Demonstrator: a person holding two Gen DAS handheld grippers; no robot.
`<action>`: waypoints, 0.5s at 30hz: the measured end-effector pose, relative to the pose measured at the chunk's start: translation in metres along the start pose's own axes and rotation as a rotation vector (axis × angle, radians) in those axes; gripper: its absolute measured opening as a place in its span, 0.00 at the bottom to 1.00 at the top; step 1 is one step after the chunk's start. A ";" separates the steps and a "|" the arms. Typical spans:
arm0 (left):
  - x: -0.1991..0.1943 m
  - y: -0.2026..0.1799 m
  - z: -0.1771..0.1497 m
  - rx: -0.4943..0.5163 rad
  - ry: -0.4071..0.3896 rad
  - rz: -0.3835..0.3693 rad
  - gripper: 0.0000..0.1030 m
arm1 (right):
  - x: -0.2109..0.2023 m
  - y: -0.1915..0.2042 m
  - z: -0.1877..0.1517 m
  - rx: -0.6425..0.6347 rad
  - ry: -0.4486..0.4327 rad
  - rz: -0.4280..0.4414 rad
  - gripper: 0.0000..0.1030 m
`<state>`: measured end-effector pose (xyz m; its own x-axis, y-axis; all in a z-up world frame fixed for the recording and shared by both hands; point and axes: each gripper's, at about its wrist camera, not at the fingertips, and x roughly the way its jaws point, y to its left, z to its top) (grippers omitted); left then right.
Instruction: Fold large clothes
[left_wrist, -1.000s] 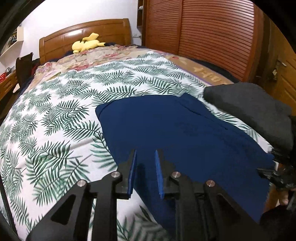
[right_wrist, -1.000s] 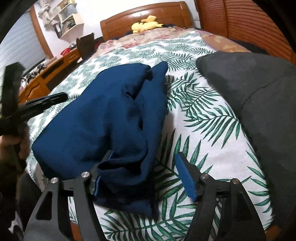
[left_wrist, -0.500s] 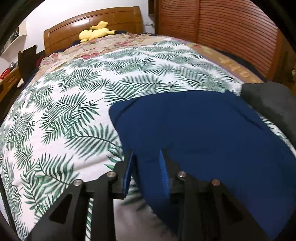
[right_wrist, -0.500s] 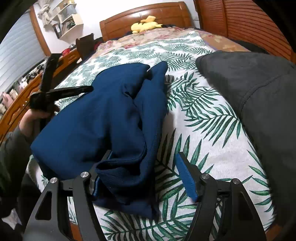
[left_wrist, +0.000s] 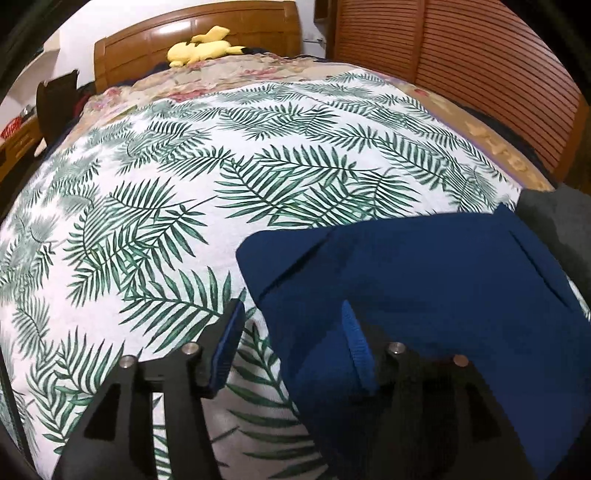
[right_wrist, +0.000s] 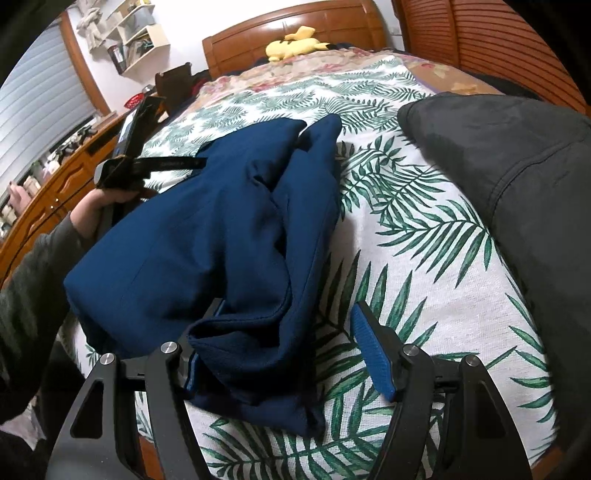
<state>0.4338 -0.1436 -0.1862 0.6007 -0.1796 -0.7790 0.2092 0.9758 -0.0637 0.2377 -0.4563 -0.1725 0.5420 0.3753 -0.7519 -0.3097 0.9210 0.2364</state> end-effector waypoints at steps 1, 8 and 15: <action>0.002 0.003 0.001 -0.018 0.007 0.002 0.54 | 0.000 0.000 0.000 -0.003 0.000 -0.002 0.68; 0.004 0.001 0.003 -0.023 0.012 0.019 0.54 | 0.002 0.001 -0.002 0.010 0.000 0.004 0.68; 0.006 0.001 0.007 -0.020 0.024 0.015 0.53 | -0.001 0.003 -0.006 0.011 0.002 0.007 0.69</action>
<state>0.4433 -0.1445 -0.1869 0.5847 -0.1618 -0.7949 0.1844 0.9808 -0.0640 0.2312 -0.4543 -0.1745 0.5387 0.3815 -0.7512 -0.3052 0.9194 0.2481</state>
